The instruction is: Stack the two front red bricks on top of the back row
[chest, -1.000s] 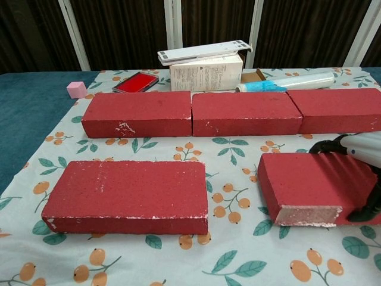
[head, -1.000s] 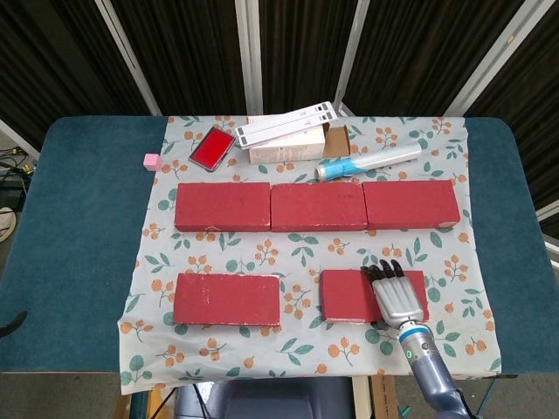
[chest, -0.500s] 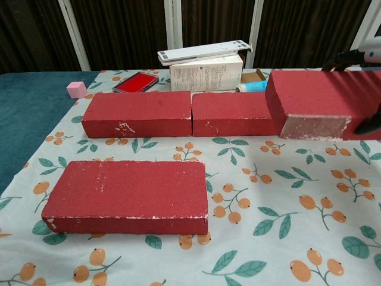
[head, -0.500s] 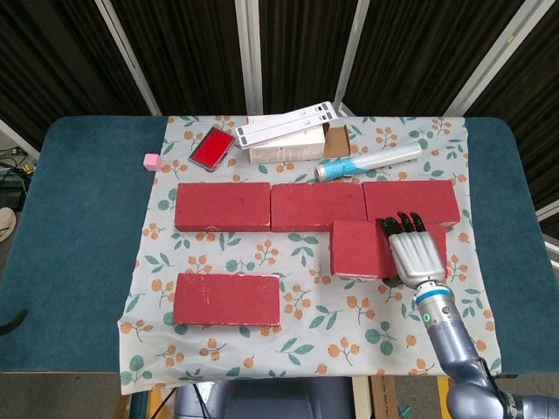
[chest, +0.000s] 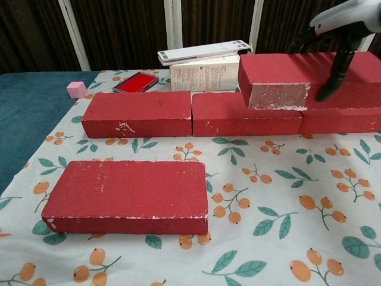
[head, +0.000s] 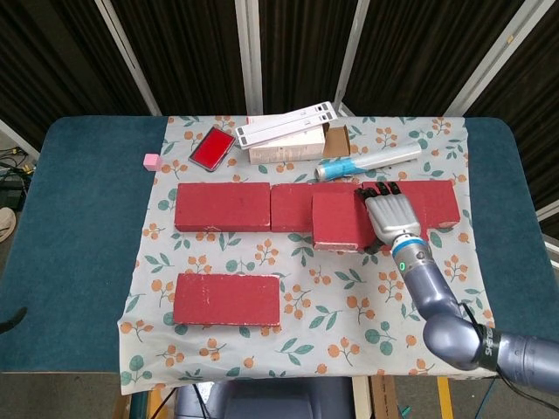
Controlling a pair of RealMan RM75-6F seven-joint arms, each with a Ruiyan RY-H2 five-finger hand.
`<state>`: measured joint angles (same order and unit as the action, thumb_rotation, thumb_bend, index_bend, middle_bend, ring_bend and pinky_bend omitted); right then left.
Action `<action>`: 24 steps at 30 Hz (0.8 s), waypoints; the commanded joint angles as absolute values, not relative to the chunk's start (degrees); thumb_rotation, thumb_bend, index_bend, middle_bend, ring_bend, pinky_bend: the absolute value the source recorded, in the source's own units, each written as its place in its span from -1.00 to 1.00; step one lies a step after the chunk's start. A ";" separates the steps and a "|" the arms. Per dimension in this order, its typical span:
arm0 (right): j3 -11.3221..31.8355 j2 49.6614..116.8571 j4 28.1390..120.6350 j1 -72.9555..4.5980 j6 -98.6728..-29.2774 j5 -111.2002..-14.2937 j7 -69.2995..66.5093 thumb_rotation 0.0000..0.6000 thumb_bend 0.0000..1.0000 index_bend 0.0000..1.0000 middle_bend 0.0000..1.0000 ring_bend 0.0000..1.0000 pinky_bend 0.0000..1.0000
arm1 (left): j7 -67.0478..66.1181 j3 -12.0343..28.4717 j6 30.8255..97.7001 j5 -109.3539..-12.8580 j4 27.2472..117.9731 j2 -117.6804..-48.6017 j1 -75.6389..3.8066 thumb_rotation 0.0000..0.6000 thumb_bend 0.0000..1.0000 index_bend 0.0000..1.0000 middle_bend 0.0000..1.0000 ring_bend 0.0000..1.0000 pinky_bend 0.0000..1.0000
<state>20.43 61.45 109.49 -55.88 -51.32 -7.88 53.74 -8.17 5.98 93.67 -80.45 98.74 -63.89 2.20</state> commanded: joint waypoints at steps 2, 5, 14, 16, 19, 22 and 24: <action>18.91 65.42 99.49 -62.32 -43.83 -2.27 54.64 1.00 -0.69 -0.17 -0.38 -0.90 -1.00 | -9.36 6.45 93.86 -79.44 98.74 -64.41 2.17 1.00 -0.99 -1.00 -1.00 -1.00 -0.83; 18.05 67.20 95.80 -64.06 -41.66 -1.18 54.14 1.00 -0.69 -0.17 -0.38 -0.89 -1.00 | -10.17 6.84 94.05 -78.70 98.69 -64.80 2.14 1.00 -0.99 -1.00 -1.00 -1.00 -0.83; 16.55 71.29 85.73 -66.56 -35.71 -0.83 49.62 1.00 -0.69 -0.17 -0.38 -0.89 -1.00 | -11.85 7.41 94.01 -77.30 98.49 -65.49 1.96 1.00 -0.99 -1.00 -1.00 -1.00 -0.83; 15.76 71.79 84.03 -66.76 -34.59 -1.12 49.07 1.00 -0.69 -0.17 -0.38 -0.89 -1.00 | -12.16 7.51 93.93 -76.98 98.37 -65.60 1.91 1.00 -0.99 -1.00 -1.00 -1.00 -0.83; 14.99 72.59 81.23 -66.83 -32.27 -2.02 47.14 1.00 -0.69 -0.17 -0.38 -0.90 -1.00 | -12.95 7.54 93.84 -76.71 98.17 -65.83 1.81 1.00 -0.99 -1.00 -1.00 -1.00 -0.83; 14.51 73.05 79.17 -66.66 -30.45 -3.36 45.41 1.00 -0.69 -0.17 -0.38 -0.90 -1.00 | -13.60 7.47 93.85 -76.68 98.18 -66.06 1.75 1.00 -0.99 -1.00 -1.00 -1.00 -0.83; 14.04 73.35 77.54 -66.48 -29.33 -4.80 44.18 1.00 -0.69 -0.17 -0.38 -0.89 -1.00 | -14.18 7.43 93.97 -76.62 98.27 -66.29 1.76 1.00 -0.99 -1.00 -1.00 -1.00 -0.83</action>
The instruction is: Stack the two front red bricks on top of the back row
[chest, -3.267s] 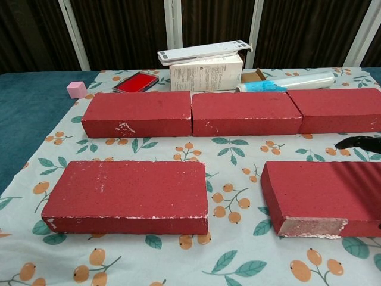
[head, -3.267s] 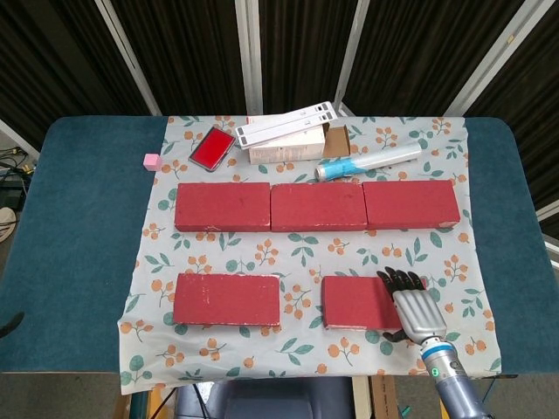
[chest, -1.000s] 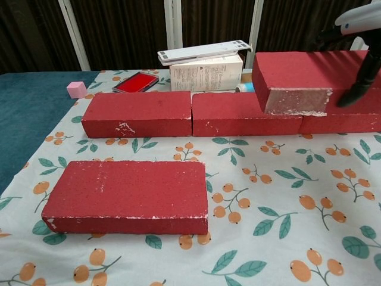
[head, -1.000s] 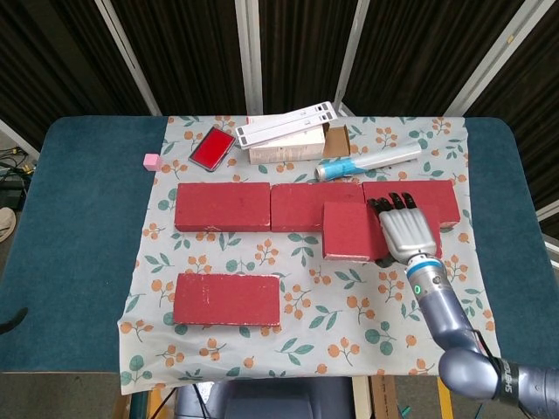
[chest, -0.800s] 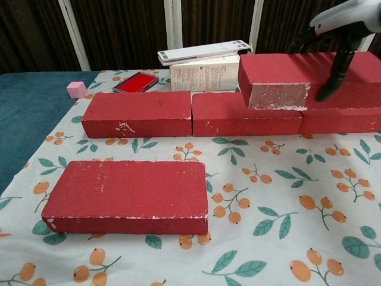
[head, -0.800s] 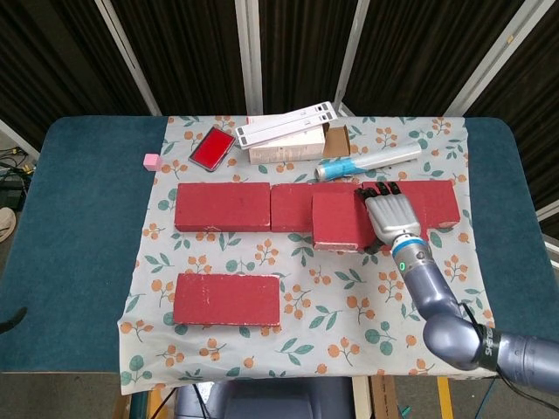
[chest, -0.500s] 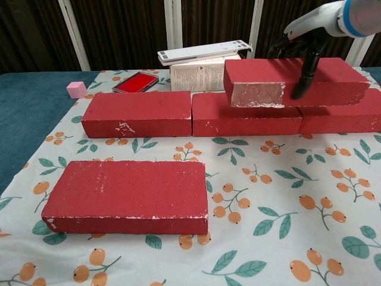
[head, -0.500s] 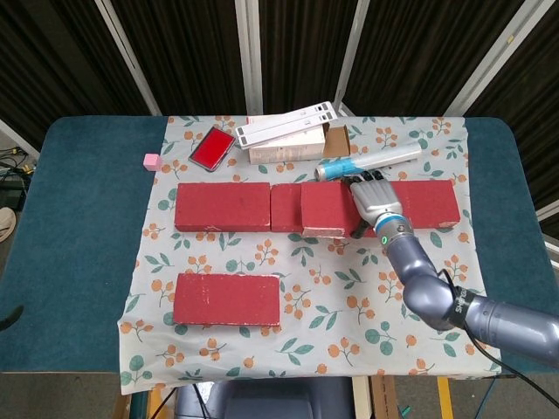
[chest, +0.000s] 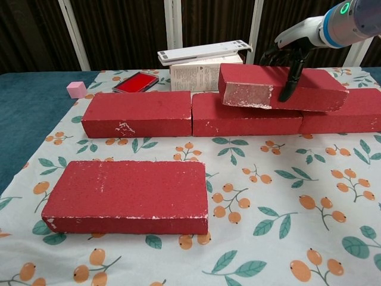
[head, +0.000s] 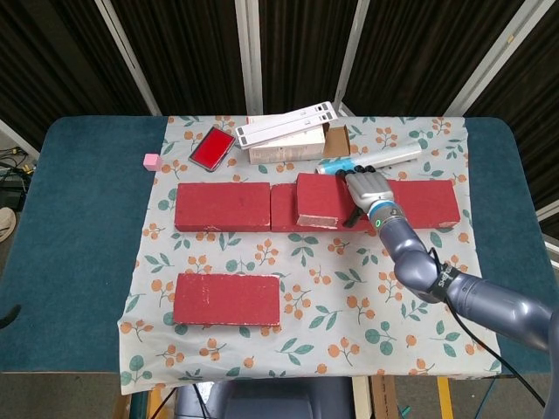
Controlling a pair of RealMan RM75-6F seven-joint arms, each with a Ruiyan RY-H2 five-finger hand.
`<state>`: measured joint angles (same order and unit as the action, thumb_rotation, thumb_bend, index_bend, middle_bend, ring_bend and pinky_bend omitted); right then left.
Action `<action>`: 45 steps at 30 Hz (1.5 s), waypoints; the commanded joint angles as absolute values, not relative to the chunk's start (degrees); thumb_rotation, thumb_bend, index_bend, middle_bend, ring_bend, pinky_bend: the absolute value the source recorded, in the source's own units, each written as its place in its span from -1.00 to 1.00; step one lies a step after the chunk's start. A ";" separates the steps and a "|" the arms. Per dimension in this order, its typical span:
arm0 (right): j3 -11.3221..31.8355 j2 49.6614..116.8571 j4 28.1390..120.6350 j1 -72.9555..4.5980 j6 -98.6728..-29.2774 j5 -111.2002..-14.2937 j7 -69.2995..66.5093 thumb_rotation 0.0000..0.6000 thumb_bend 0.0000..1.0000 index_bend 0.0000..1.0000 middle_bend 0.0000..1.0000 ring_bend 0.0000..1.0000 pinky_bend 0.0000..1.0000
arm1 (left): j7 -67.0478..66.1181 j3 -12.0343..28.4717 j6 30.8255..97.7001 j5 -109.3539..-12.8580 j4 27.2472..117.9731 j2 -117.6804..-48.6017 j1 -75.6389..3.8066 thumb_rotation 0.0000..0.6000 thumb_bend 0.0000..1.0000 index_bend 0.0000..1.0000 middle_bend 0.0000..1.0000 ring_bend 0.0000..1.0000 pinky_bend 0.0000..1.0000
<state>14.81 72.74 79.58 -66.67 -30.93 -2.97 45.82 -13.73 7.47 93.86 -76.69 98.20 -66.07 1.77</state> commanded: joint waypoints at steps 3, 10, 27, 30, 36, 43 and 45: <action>13.56 73.69 75.61 -66.29 -28.30 -6.81 42.72 1.00 -0.69 -0.17 -0.38 -0.89 -1.00 | -14.92 7.33 94.14 -76.59 98.50 -66.60 1.79 1.00 -0.99 -1.00 -1.00 -1.00 -0.83; 12.84 74.45 71.48 -65.88 -25.01 -12.02 38.65 1.00 -0.69 -0.17 -0.38 -0.90 -1.00 | -17.10 6.99 95.33 -77.13 99.25 -67.30 2.12 1.00 -0.99 -1.00 -1.00 -1.00 -0.83; 13.12 77.29 64.65 -64.59 -19.67 -24.53 27.81 1.00 -0.69 -0.16 -0.38 -0.89 -1.00 | -19.15 7.17 97.04 -77.04 99.97 -67.93 2.77 1.00 -0.99 -1.00 -1.00 -1.00 -0.83; 13.16 77.59 64.06 -64.39 -19.28 -26.37 25.95 1.00 -0.69 -0.16 -0.38 -0.90 -1.00 | -19.18 7.15 96.88 -76.96 99.96 -67.94 2.75 1.00 -0.99 -1.00 -1.00 -1.00 -0.83; 12.66 78.32 62.97 -64.24 -19.05 -28.99 23.39 1.00 -0.69 -0.17 -0.38 -0.90 -1.00 | -19.14 7.22 96.78 -76.86 99.95 -67.93 2.73 1.00 -0.99 -1.00 -1.00 -1.00 -0.83; 12.07 78.81 61.72 -63.89 -18.78 -31.41 20.35 1.00 -0.69 -0.16 -0.38 -0.90 -1.00 | -19.38 7.24 96.67 -76.75 99.93 -68.05 2.69 1.00 -0.99 -1.00 -1.00 -1.00 -0.83; 11.84 78.97 61.36 -63.82 -18.67 -32.24 19.50 1.00 -0.69 -0.16 -0.38 -0.90 -1.00 | -19.54 7.20 96.63 -76.78 99.94 -68.10 2.67 1.00 -0.99 -1.00 -1.00 -1.00 -0.83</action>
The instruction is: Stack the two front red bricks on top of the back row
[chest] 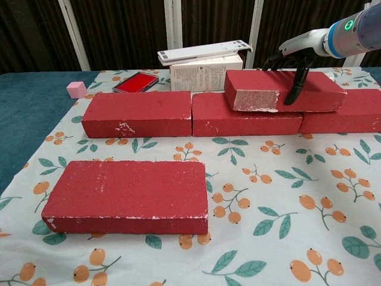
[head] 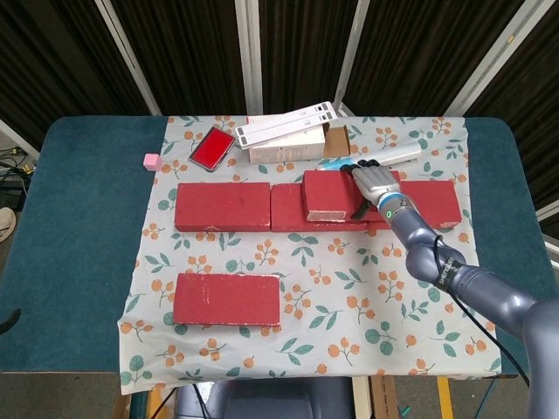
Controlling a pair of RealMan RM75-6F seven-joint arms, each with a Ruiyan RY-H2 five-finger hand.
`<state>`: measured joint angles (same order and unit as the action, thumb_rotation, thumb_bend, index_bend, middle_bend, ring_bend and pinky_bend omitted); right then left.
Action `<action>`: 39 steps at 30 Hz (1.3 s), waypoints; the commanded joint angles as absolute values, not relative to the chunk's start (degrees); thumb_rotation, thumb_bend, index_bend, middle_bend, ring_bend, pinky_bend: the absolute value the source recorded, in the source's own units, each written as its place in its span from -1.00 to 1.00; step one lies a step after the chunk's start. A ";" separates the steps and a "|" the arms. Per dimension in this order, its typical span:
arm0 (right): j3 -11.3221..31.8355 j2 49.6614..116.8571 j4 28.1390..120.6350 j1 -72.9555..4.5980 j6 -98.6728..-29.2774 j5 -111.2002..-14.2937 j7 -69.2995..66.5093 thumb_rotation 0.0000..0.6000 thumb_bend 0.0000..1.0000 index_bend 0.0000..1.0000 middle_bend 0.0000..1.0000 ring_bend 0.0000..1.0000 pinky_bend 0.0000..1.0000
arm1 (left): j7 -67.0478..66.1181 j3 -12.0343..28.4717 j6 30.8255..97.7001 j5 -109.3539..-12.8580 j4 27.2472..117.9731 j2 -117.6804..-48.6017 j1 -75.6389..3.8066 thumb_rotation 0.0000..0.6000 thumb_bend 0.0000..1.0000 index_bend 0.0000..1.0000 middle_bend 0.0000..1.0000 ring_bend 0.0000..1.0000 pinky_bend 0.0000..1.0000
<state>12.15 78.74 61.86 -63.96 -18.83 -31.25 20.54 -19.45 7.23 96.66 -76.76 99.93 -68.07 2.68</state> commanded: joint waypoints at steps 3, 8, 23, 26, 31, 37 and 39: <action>11.59 79.31 60.91 -63.69 -18.52 -33.53 17.92 1.00 -0.69 -0.16 -0.38 -0.90 -1.00 | -19.68 7.17 96.75 -76.89 99.98 -68.16 2.71 1.00 -0.99 -1.00 -1.00 -1.00 -0.83; 11.17 79.51 60.65 -63.51 -18.90 -35.89 15.50 1.00 -0.69 -0.17 -0.38 -0.90 -1.00 | -19.67 7.26 96.88 -76.83 99.95 -68.20 2.78 1.00 -0.99 -1.00 -1.00 -1.00 -0.83; 6.78 77.55 63.27 -65.10 -22.20 -35.97 13.89 1.00 -0.69 -0.50 -0.64 -1.00 -1.00 | -19.16 7.35 96.73 -76.85 99.86 -68.03 2.81 1.00 -0.99 -1.00 -1.00 -1.00 -0.83; 5.29 77.03 64.08 -65.80 -23.06 -34.38 14.43 1.00 -0.69 -0.56 -0.68 -1.00 -1.00 | -19.13 7.35 96.63 -76.82 99.83 -68.00 2.80 1.00 -0.99 -1.00 -1.00 -1.00 -0.83; 3.32 76.74 65.21 -66.83 -24.40 -31.93 15.22 1.00 -0.70 -0.66 -0.74 -1.00 -1.00 | -19.19 7.30 96.57 -76.93 99.88 -68.05 2.77 1.00 -0.99 -1.00 -1.00 -1.00 -0.83; 1.90 76.31 66.31 -67.77 -25.05 -30.04 15.68 1.00 -0.70 -0.79 -0.84 -1.00 -1.00 | -19.37 7.36 96.70 -76.90 99.83 -68.15 2.79 1.00 -0.99 -1.00 -1.00 -1.00 -0.83; 1.44 76.15 66.52 -68.02 -25.26 -29.47 15.85 1.00 -0.69 -0.86 -0.89 -1.00 -1.00 | -19.38 7.37 96.63 -76.87 99.81 -68.16 2.76 1.00 -0.99 -1.00 -1.00 -1.00 -0.83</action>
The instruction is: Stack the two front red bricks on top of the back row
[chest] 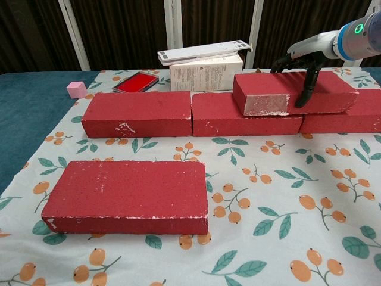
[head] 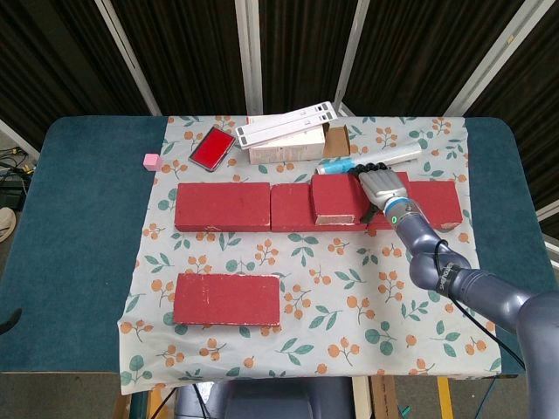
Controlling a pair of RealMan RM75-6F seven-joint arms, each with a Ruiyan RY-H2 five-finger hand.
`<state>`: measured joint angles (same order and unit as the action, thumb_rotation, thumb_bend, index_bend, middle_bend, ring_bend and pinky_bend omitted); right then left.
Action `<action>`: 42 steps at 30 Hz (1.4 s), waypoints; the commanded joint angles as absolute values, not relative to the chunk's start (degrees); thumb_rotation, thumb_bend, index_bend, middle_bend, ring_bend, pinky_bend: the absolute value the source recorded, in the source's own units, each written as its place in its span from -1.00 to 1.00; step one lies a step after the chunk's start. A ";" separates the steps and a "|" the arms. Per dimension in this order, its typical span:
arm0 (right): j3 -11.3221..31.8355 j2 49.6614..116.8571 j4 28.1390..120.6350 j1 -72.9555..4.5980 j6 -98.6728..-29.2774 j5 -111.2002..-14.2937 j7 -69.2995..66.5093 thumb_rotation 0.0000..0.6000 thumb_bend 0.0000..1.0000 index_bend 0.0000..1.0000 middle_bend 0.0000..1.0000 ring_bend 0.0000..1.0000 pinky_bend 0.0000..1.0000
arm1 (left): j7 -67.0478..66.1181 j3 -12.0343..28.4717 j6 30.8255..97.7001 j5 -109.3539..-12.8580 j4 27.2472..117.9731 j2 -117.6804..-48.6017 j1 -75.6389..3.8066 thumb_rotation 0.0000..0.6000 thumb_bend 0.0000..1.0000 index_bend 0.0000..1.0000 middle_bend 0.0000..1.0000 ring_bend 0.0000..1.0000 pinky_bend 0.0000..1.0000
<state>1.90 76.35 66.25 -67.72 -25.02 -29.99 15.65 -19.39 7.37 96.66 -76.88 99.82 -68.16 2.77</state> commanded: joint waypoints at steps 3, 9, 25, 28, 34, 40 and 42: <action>0.58 75.83 66.96 -68.52 -25.17 -28.51 16.23 1.00 -0.69 -0.97 -0.98 -1.00 -1.00 | -19.30 7.43 96.54 -76.73 99.79 -68.15 2.74 1.00 -0.99 -1.00 -1.00 -1.00 -0.83; -0.45 75.86 67.80 -69.32 -26.28 -26.59 16.36 1.00 -0.70 -1.00 -1.00 -1.00 -1.00 | -19.29 7.44 96.81 -76.86 99.81 -68.15 2.86 1.00 -0.99 -1.00 -1.00 -1.00 -0.83; 3.02 67.45 77.25 -67.24 -30.17 -29.61 11.60 1.00 -0.70 -1.00 -1.00 -1.00 -1.00 | -19.12 7.89 97.23 -76.73 99.06 -68.58 2.85 1.00 -0.99 -1.00 -1.00 -1.00 -0.83; 3.93 63.44 82.40 -64.77 -33.00 -32.77 10.04 1.00 -0.69 -1.00 -1.00 -1.00 -1.00 | -18.80 7.83 96.80 -76.66 98.98 -68.42 2.77 1.00 -0.99 -1.00 -1.00 -1.00 -0.83; 4.17 56.82 96.48 -52.35 -51.18 -44.95 4.62 1.00 -0.69 -1.00 -1.00 -1.00 -1.00 | -17.04 7.71 95.92 -76.78 98.95 -67.72 2.64 1.00 -0.99 -1.00 -1.00 -1.00 -0.83; -1.19 55.22 105.95 -35.97 -72.56 -61.24 -0.56 1.00 -0.70 -1.00 -1.00 -1.00 -1.00 | -14.94 7.34 94.87 -77.32 99.14 -66.85 2.48 1.00 -0.99 -1.00 -1.00 -1.00 -0.82; -3.64 55.64 107.21 -31.52 -77.53 -65.72 -0.84 1.00 -0.70 -1.00 -1.00 -1.00 -1.00 | -14.14 7.12 94.68 -77.86 99.21 -66.56 2.44 1.00 -0.99 -1.00 -1.00 -1.00 -0.82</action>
<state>0.91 57.19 100.74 -42.13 -66.16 -55.13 2.62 -14.48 7.27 94.82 -77.57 99.16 -66.76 2.48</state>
